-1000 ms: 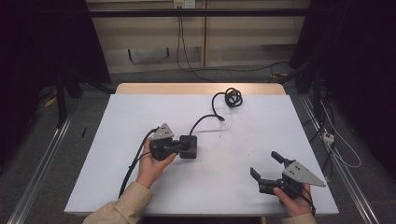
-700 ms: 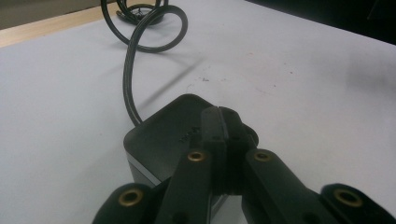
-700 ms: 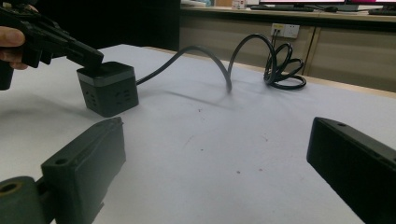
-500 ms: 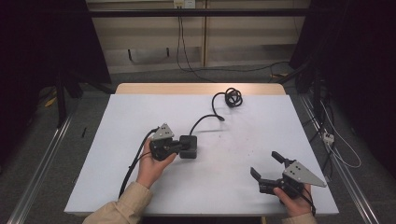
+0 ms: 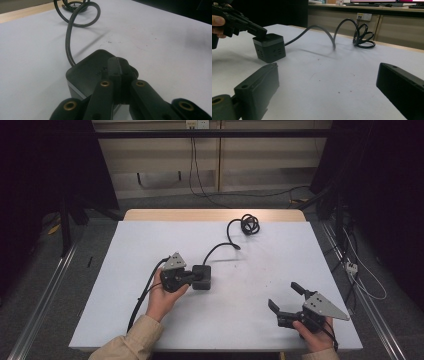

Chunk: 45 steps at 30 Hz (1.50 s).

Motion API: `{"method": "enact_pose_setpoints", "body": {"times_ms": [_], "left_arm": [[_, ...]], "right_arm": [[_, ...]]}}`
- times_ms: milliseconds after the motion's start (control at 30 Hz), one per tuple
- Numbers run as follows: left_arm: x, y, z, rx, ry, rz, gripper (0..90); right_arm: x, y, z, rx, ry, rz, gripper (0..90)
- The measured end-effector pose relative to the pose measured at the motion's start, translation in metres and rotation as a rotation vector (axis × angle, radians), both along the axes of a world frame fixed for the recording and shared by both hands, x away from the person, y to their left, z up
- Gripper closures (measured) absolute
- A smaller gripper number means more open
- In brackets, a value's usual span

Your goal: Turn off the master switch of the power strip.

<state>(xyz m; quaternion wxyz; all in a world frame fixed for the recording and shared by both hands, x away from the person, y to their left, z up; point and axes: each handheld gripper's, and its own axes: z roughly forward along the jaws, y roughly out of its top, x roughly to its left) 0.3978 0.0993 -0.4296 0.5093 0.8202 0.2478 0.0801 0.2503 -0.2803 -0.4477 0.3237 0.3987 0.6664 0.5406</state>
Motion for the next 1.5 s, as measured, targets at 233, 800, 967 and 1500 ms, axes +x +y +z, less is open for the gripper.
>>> {"method": "enact_pose_setpoints", "body": {"times_ms": [233,800,967,1500], "left_arm": [[0.0002,0.0002,0.0,-0.002,0.002,0.001,90.0],[0.0007,0.0007,-0.0002,-0.017,0.025,0.01,90.0],[-0.0003,-0.0003,0.0005,-0.01,0.018,0.015,90.0],[-0.0004,-0.0001,0.0032,-0.039,0.056,0.024,90.0]], "right_arm": [[0.0,-0.0003,-0.0001,0.001,0.0,-0.003,4.0],[0.0004,-0.0002,-0.0001,0.004,0.002,-0.006,4.0],[0.0005,-0.0005,0.0001,0.008,0.003,-0.006,4.0],[0.001,-0.0008,0.0002,0.005,0.003,-0.008,4.0]]}}
